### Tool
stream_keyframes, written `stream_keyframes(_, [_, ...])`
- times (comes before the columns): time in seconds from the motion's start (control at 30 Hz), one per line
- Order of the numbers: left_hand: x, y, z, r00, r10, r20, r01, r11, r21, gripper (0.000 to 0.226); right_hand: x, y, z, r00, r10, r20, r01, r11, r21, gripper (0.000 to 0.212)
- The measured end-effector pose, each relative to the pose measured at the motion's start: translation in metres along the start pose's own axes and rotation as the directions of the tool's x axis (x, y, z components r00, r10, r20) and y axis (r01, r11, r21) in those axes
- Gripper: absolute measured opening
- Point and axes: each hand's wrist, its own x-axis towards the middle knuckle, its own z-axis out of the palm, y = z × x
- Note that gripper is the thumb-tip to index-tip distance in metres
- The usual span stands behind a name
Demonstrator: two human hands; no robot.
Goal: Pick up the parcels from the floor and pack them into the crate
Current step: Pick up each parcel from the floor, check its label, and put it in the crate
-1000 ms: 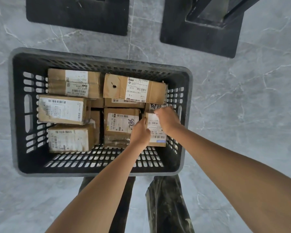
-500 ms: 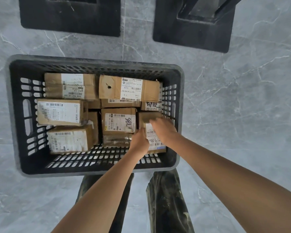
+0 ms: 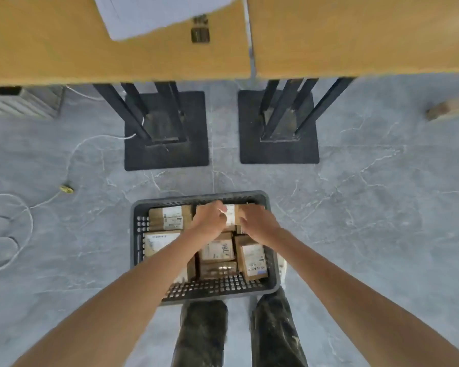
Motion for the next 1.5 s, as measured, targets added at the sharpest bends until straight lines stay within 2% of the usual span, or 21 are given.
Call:
stream_keyframes(0.13, [-0.079, 0.061, -0.127, 0.985, 0.092, -0.148, -0.084, 0.995, 0.055, 0.026, -0.075, -0.064, -0.094, 0.989, 0.030, -0.142, 0.009, 0.964, 0.267, 0.022])
stream_keyframes(0.2, [-0.120, 0.092, -0.184, 0.967, 0.128, -0.220, -0.115, 0.991, 0.071, 0.026, -0.116, -0.090, -0.143, 0.975, 0.016, -0.224, 0.058, 0.945, 0.320, 0.025])
stream_keyframes(0.33, [-0.206, 0.158, -0.264, 0.901, 0.273, -0.336, -0.243, 0.961, 0.131, 0.029, -0.188, -0.130, -0.242, 0.926, -0.011, -0.378, 0.145, 0.934, 0.327, 0.032])
stream_keyframes(0.4, [-0.246, 0.191, -0.292, 0.844, 0.352, -0.405, -0.321, 0.936, 0.144, 0.029, -0.221, -0.147, -0.293, 0.886, -0.058, -0.460, 0.210, 0.935, 0.285, 0.029])
stream_keyframes(0.6, [-0.322, 0.263, -0.343, 0.652, 0.508, -0.563, -0.495, 0.848, 0.192, 0.029, -0.294, -0.177, -0.401, 0.701, -0.087, -0.708, 0.314, 0.929, 0.197, 0.022])
stream_keyframes(0.77, [-0.357, 0.290, -0.352, 0.526, 0.573, -0.628, -0.574, 0.784, 0.235, 0.031, -0.333, -0.194, -0.429, 0.577, -0.130, -0.806, 0.439, 0.882, 0.172, 0.022])
stream_keyframes(1.0, [-0.379, 0.305, -0.340, 0.367, 0.671, -0.644, -0.627, 0.690, 0.362, 0.036, -0.369, -0.198, -0.427, 0.487, -0.116, -0.865, 0.516, 0.838, 0.178, 0.016])
stream_keyframes(1.2, [-0.385, 0.324, -0.314, 0.336, 0.712, -0.617, -0.623, 0.659, 0.421, 0.040, -0.389, -0.171, -0.426, 0.481, -0.058, -0.875, 0.512, 0.829, 0.227, 0.018])
stream_keyframes(1.3, [-0.382, 0.344, -0.295, 0.306, 0.710, -0.634, -0.598, 0.662, 0.453, 0.047, -0.401, -0.148, -0.430, 0.451, -0.022, -0.892, 0.529, 0.812, 0.247, 0.023])
stream_keyframes(1.4, [-0.381, 0.373, -0.267, 0.361, 0.676, -0.642, -0.591, 0.698, 0.403, 0.054, -0.416, -0.114, -0.438, 0.429, 0.052, -0.902, 0.554, 0.773, 0.308, 0.029])
stream_keyframes(1.5, [-0.374, 0.409, -0.229, 0.399, 0.700, -0.591, -0.608, 0.685, 0.401, 0.056, -0.432, -0.067, -0.448, 0.411, 0.125, -0.903, 0.571, 0.737, 0.362, 0.033])
